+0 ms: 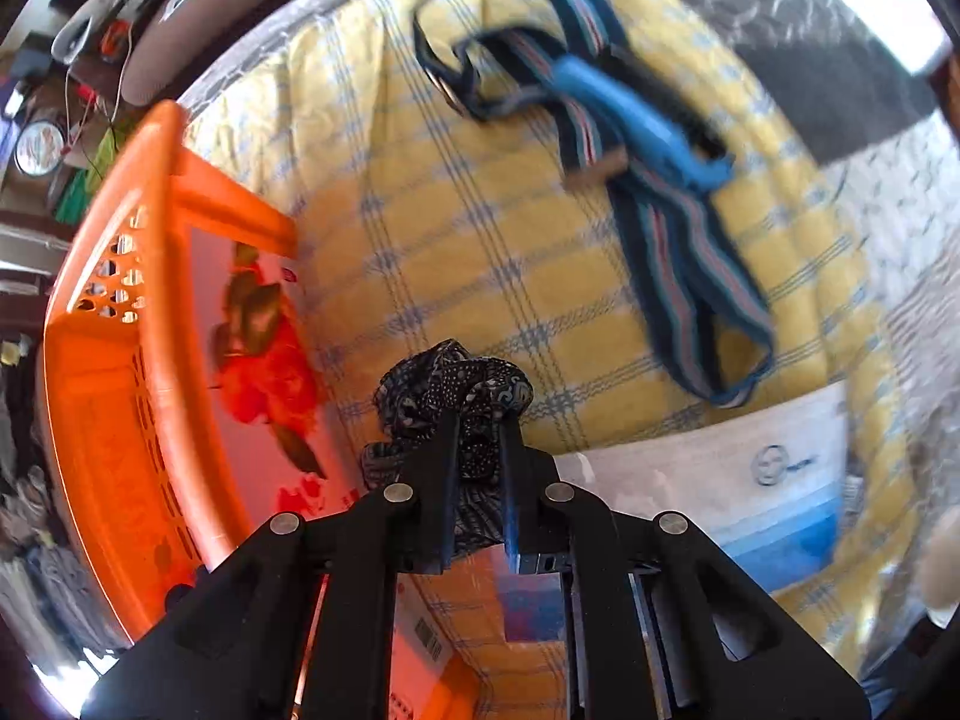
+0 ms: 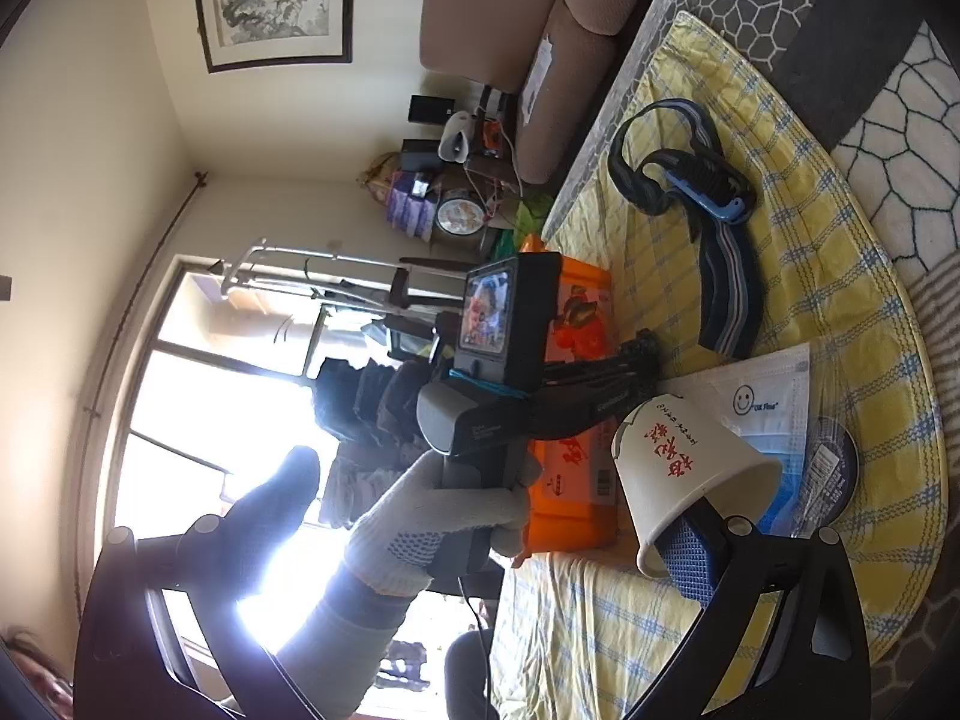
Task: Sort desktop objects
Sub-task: 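Carry the scrunchie and paper cup over the orange basket with both tools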
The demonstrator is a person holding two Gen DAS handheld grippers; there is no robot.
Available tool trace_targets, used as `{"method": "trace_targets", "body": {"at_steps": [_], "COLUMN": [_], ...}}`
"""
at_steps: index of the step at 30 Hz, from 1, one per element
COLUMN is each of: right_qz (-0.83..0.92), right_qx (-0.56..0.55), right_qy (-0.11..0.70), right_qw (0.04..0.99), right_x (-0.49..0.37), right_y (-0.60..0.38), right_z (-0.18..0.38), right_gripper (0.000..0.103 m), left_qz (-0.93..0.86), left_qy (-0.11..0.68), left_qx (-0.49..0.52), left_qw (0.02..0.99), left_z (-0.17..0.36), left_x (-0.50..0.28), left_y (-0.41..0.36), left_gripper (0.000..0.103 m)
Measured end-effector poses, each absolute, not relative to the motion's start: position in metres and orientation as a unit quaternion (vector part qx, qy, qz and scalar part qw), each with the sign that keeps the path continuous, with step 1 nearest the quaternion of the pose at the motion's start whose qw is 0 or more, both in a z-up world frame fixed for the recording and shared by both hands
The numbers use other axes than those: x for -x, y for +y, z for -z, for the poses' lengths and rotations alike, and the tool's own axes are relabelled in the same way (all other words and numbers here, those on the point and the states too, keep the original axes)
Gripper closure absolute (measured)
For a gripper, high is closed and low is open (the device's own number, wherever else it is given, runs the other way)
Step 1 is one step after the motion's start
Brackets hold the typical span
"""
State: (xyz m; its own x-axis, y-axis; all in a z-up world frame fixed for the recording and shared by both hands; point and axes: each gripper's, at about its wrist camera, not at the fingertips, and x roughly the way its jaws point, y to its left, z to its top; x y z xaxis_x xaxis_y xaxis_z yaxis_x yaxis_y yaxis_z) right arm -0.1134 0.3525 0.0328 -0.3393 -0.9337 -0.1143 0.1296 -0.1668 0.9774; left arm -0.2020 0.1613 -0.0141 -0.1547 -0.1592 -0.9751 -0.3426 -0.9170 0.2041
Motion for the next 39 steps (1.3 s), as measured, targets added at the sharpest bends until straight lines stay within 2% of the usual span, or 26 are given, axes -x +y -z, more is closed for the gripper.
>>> {"method": "trace_targets", "body": {"at_steps": [8, 16, 25, 39], "right_qz": [0.658, 0.670, 0.670, 0.647], "right_qx": [-0.404, -0.413, -0.437, -0.473], "right_qy": [-0.488, -0.453, -0.417, -0.404], "right_qw": [0.407, 0.418, 0.431, 0.441], "right_x": [0.112, 0.112, 0.133, 0.185], "right_y": [0.343, 0.299, 0.219, 0.104], "right_z": [-0.051, -0.084, -0.099, -0.076], "right_gripper": [0.000, 0.000, 0.000, 0.000], "left_qz": [-0.771, -0.787, -0.798, -0.802], "left_qy": [0.124, 0.074, 0.020, -0.038], "left_qx": [0.613, 0.593, 0.584, 0.581], "left_qw": [0.122, 0.152, 0.148, 0.138], "left_z": [-0.065, -0.105, -0.121, -0.103], "left_x": [0.185, 0.177, 0.162, 0.182], "left_y": [0.141, 0.103, 0.023, -0.068], "left_gripper": [0.092, 0.092, 0.092, 0.092]}}
